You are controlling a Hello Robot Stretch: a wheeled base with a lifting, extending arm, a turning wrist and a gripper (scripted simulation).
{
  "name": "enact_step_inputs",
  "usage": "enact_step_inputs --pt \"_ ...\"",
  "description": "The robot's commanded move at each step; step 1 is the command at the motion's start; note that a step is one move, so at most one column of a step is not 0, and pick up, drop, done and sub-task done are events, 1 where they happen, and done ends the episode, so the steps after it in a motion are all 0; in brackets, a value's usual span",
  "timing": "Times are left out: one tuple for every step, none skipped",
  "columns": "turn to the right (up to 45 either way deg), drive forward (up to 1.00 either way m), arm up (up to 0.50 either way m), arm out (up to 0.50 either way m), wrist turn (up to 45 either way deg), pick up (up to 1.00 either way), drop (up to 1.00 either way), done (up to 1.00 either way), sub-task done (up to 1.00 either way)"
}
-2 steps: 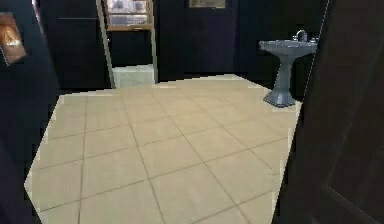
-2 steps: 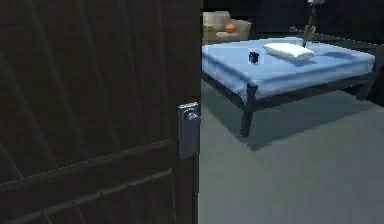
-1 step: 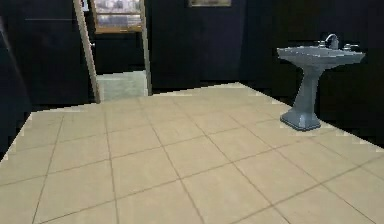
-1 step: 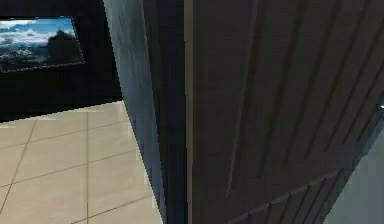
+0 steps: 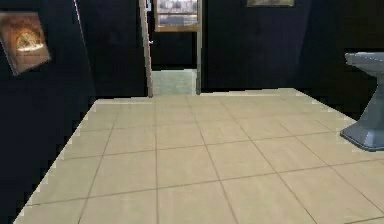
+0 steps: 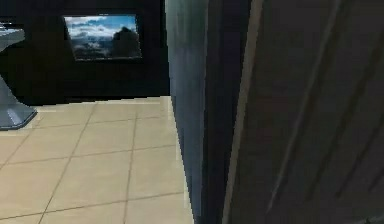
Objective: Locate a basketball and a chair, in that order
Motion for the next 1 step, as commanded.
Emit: enact_step_inputs --pt "-3.0 0.0 0.0 0.0 0.0 0.0 0.0 0.0 0.0"
